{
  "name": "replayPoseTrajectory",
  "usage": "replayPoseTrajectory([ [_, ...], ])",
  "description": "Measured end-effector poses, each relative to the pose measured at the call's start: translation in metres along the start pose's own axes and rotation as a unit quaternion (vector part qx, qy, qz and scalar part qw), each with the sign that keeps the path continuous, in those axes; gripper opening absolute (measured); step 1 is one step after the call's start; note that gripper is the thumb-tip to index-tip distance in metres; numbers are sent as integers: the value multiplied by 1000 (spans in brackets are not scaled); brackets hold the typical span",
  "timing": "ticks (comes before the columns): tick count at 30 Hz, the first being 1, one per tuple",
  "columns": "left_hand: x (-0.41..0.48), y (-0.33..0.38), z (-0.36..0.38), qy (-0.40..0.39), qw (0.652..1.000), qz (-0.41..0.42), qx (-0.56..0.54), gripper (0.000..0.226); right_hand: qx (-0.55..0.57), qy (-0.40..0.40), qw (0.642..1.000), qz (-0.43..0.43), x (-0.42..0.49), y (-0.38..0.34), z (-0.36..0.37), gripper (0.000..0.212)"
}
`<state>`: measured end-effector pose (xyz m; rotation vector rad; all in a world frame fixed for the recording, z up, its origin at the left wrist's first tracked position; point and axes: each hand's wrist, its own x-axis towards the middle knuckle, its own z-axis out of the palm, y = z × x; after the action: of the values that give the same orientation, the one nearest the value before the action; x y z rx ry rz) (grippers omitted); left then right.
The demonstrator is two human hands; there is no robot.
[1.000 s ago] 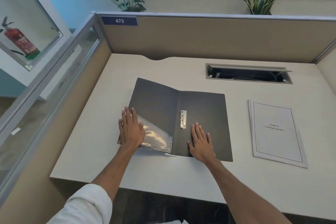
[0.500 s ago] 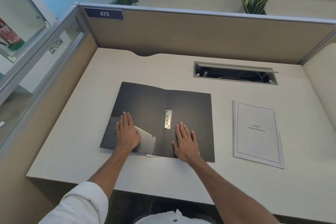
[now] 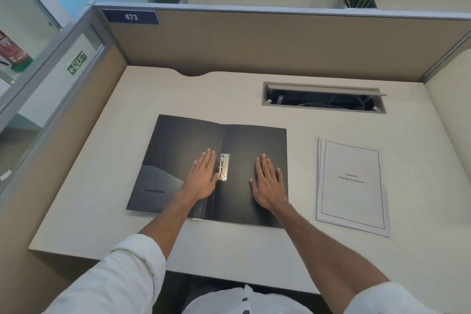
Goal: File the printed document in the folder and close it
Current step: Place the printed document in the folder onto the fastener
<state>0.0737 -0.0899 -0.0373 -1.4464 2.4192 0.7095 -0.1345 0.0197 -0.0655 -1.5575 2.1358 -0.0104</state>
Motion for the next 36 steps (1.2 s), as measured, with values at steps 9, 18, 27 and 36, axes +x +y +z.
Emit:
replayPoseTrajectory([
  [9, 17, -8, 4, -51, 999, 11, 3, 85, 35, -50, 998, 12, 12, -3, -1, 75],
  [18, 22, -15, 13, -53, 999, 6, 1, 89, 15, -52, 998, 30, 14, -10, 3, 74],
  [27, 24, -24, 6, -66, 996, 38, -49, 79, 9, -55, 998, 36, 14, -12, 2, 73],
  [36, 13, -27, 5, -11, 991, 132, -33, 52, 13, -47, 998, 42, 14, -14, 6, 72],
])
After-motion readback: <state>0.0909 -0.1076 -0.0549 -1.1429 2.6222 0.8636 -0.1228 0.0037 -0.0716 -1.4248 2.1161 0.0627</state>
